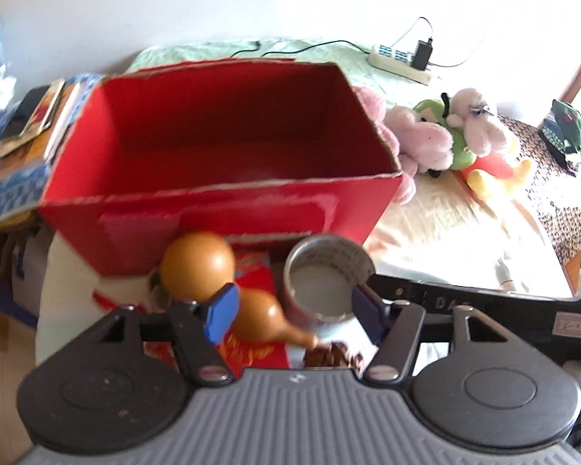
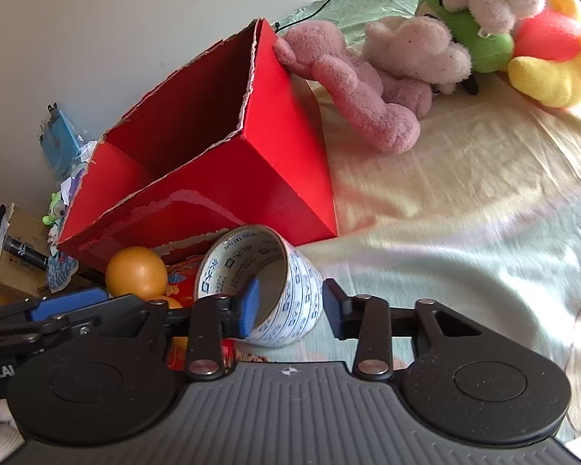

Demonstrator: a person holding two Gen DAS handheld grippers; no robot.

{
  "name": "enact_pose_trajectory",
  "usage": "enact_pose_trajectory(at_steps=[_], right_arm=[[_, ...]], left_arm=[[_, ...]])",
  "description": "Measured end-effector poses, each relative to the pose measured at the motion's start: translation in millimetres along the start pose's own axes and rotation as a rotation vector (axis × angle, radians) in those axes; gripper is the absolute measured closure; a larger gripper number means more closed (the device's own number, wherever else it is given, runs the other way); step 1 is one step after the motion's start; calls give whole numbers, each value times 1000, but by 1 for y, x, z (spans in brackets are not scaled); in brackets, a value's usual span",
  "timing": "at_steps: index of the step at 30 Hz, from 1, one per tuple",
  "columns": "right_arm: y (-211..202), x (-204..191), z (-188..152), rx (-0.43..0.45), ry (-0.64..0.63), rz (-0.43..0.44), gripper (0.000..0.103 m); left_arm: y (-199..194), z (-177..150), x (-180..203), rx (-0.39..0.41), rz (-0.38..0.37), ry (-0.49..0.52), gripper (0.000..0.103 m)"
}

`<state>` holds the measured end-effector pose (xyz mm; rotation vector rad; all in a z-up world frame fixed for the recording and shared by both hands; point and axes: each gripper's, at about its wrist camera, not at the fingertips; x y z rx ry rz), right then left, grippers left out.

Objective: Organize objects
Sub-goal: 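Grasp the printed tape roll by its rim with the right tool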

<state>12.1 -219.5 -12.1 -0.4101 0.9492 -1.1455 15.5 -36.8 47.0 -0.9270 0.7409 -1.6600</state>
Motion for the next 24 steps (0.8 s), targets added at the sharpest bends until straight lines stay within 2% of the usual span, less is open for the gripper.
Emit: enact_pose_trajectory(at_steps=[4,7,12,14,18,24], right_arm=[[12,3,6,-21,-15,-4,70],[17,2,9,-37,-28,4,72],[24,1,12,-67,-33,-13,84],[24,2,14,-71,-37,-18,87],[23,7,14,-81,-21,-6,88],[6,15,19,-52,-30,-50,88]], left_arm=[[27,10,0,-46,-7,2,53],[33,12,0,-72,-34,-12,57],[56,16,-1,-110,-22,-22,64],[63,17,-1,-128,-20,-22,71],[70,19,1,-120,3,0,73],[74,19,5,-133,-37,-6,85]])
Point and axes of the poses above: each gripper's, at about its wrist camera, not at the fingertips, and y roughly the way its jaws point, x to its right, z to its top, and after that the axes turned 10 degrees about -y, right-handed
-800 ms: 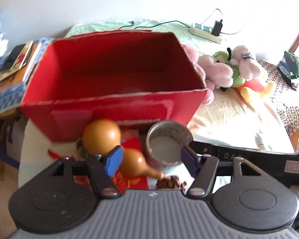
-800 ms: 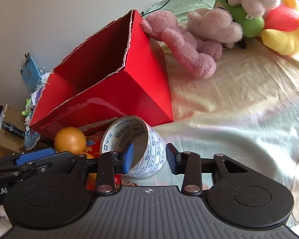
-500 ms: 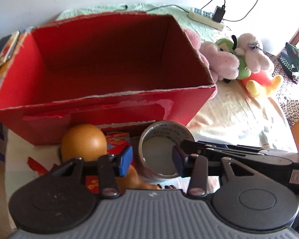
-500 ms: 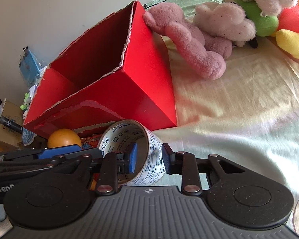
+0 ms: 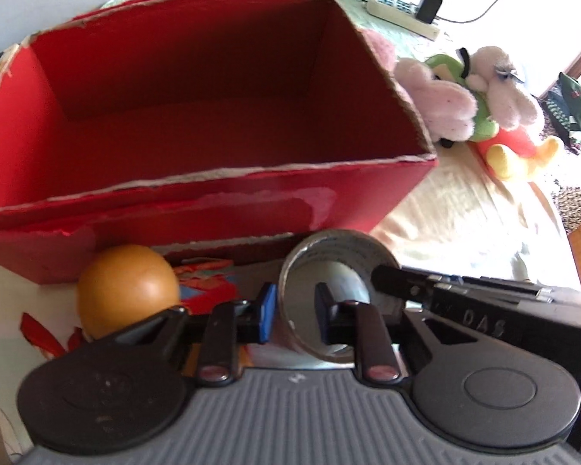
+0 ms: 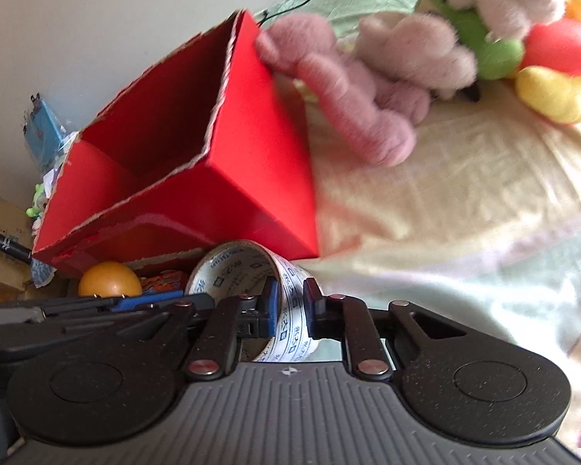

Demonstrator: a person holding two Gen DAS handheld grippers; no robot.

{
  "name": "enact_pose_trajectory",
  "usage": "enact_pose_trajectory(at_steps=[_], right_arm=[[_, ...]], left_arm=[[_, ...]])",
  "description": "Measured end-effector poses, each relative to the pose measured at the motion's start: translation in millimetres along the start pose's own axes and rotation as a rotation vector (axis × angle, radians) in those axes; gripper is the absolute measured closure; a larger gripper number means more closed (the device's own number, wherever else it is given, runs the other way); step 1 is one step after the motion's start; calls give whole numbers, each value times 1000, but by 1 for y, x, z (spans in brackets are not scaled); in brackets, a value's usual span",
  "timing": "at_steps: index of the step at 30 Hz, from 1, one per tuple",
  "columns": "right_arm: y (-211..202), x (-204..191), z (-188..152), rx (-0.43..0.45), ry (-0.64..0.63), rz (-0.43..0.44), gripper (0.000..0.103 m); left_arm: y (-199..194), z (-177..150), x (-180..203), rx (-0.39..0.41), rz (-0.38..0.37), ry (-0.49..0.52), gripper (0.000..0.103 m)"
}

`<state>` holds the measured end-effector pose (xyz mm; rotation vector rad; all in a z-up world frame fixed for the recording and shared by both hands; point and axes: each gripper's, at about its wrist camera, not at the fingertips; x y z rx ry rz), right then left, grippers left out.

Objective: Organize objects
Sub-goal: 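Grasp the printed tape roll by its rim with the right tool, then lift the tape roll and carry it over the red box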

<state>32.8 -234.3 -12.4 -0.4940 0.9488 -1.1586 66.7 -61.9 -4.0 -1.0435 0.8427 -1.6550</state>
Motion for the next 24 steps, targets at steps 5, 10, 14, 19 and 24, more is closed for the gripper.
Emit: enact_pose_trajectory(at_steps=[5,10,14,19,24], right_arm=[[-25,20,-3,17,-1,-51,88],[-63,34,3,98,17,-98,88],[-98,35,20,212,-6,-112,88],[-126,17,60,346,-99,-66,88],[-98,-16,115,316,-175,25,89]], left_arm=[[2,-4,24,3,-58,18,88],[-12,-2,59,50,-122,81,89],[-45,5,82,155,-161,135,89],[-94,29,91,326,-177,149,89],[-119,71,67,419,-145,107,89]])
Point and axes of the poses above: each gripper's, at about its wrist camera, not at the fingertips, and y roughly the way its jaws point, x to its right, z to its top, and after that the axes turned 10 degrees about -y, right-handed
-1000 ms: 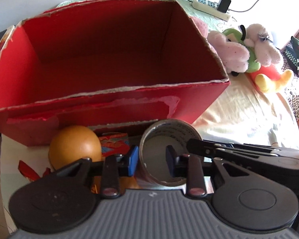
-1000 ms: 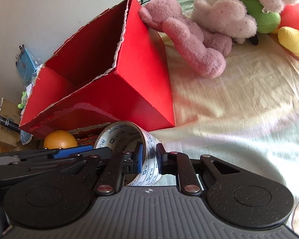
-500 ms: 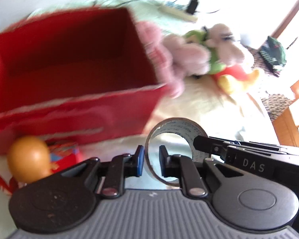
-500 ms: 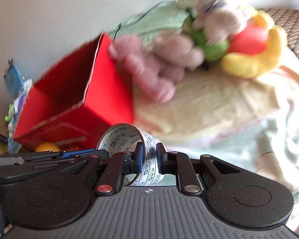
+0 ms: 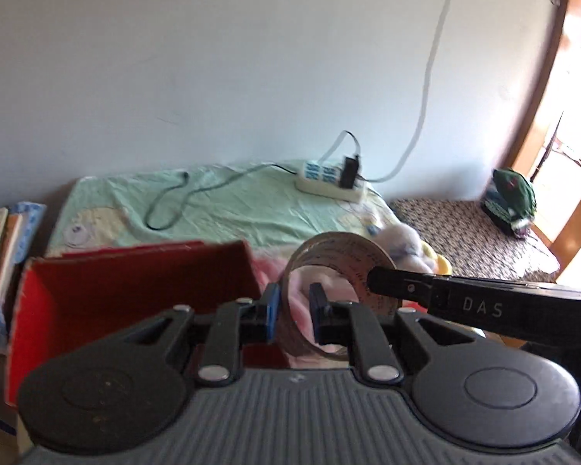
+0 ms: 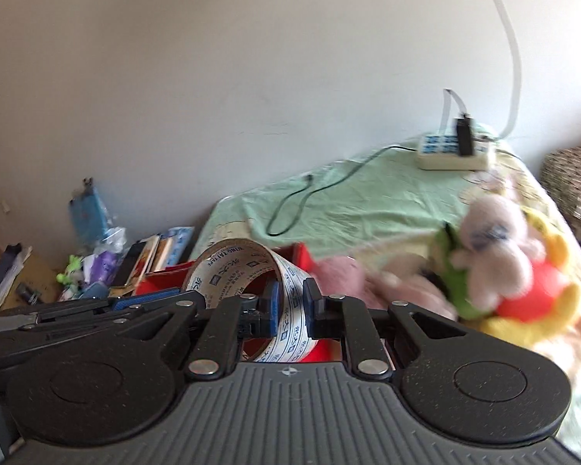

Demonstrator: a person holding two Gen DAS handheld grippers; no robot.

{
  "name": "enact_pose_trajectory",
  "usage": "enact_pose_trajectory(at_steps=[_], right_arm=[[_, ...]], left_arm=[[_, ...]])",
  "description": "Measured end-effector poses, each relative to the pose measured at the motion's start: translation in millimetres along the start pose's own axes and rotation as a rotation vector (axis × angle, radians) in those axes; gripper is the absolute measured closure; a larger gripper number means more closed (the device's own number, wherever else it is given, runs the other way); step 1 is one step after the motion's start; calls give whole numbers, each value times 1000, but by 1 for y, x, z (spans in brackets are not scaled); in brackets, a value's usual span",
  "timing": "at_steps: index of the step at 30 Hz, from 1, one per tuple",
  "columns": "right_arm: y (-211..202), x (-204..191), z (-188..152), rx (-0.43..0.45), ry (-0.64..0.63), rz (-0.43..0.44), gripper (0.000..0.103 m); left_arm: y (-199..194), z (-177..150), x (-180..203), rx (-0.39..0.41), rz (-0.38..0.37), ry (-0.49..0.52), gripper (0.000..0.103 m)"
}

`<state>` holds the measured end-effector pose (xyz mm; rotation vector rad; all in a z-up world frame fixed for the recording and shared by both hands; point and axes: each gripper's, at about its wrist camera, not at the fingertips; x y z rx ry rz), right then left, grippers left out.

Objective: Organize objects
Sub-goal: 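Lift the tape roll and carry it over the red box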

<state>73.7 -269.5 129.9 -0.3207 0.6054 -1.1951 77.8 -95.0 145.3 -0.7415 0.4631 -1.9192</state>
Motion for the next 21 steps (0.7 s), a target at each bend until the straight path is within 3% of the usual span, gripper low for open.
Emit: enact_pose_trajectory(at_steps=[4,8,14,21], right_arm=[[49,-26,14,-98,-79,28,89],[108,-41,17,-263,-151,15,89],[172,-57,12,-444,-275,-34,90],[211,-74,3,-570,-464,-120,91]], left_arm=[[17,20,-39,-27,47,-48,89],[52,22,-86,-122,66,-111,89],[114,14,-142,-272,57,-190,89],[159,1,-158,-415,62,-211,90]])
Point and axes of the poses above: each gripper's, at about its wrist camera, not at the fingertips, and y roughly the way its jaws point, x to its right, z to its top, and after that the axes turned 10 degrees about -y, right-handed
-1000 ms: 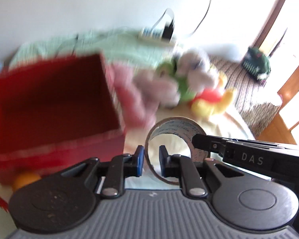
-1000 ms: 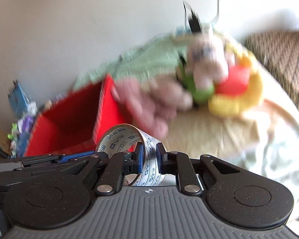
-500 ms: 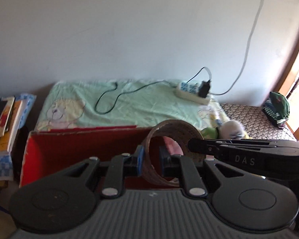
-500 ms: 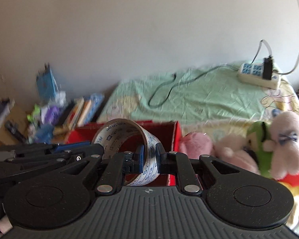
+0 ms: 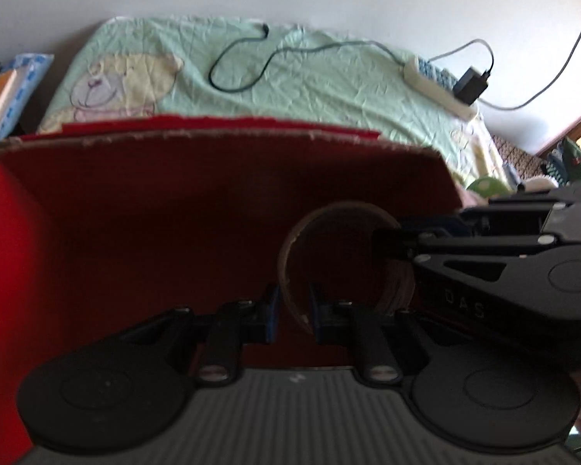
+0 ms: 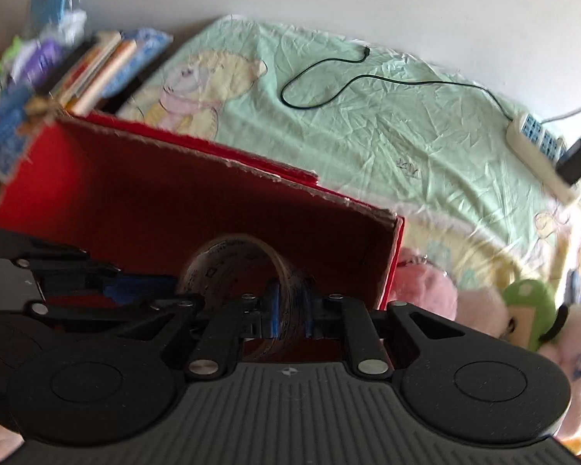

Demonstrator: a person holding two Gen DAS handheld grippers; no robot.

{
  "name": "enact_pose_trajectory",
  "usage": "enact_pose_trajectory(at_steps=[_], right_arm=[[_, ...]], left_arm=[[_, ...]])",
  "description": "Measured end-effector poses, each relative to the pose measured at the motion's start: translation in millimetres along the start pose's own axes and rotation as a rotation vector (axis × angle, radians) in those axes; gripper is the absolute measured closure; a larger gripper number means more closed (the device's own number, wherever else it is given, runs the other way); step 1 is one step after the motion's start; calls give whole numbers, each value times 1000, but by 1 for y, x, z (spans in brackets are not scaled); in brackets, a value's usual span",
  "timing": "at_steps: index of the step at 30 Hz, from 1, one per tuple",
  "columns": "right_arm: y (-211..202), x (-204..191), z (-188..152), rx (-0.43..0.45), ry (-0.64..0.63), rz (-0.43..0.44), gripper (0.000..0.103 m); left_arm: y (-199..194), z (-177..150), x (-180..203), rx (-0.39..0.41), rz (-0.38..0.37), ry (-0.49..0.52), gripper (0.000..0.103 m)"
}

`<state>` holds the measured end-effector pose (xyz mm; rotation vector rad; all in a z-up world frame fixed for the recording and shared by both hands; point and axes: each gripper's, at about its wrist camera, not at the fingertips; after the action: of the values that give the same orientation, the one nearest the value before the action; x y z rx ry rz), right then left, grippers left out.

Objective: Organize objects
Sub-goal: 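Lift the tape roll and carry it over the red box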

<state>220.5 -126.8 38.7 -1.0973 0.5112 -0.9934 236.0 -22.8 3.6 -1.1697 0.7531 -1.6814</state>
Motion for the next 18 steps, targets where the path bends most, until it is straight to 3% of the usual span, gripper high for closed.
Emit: enact_pose_trajectory(at_steps=[3,8,12,13,18], right_arm=[[9,4,4,-37,5,-13,92],[7,5,6,-3,-14,-43,88],[5,9,6,19,0,-39,85],[4,9,6,26,2,-39,85],[-4,13,2,62,34,-37,76]], left_arm=[[9,5,-4,-47,-16,-17,91],[20,9,-6,-77,-36,-33,90],[18,11,-2,-60,-33,-27,90],[18,11,-2,-54,-31,-24,85],[14,9,1,-32,-8,3,86]])
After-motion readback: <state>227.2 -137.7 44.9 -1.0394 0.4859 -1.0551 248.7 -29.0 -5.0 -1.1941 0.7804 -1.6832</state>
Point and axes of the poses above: each gripper's, at about its wrist camera, not at the fingertips, and y roughly the way its jaws point, x to its right, z to its top, and after that the axes turned 10 degrees about -y, right-handed
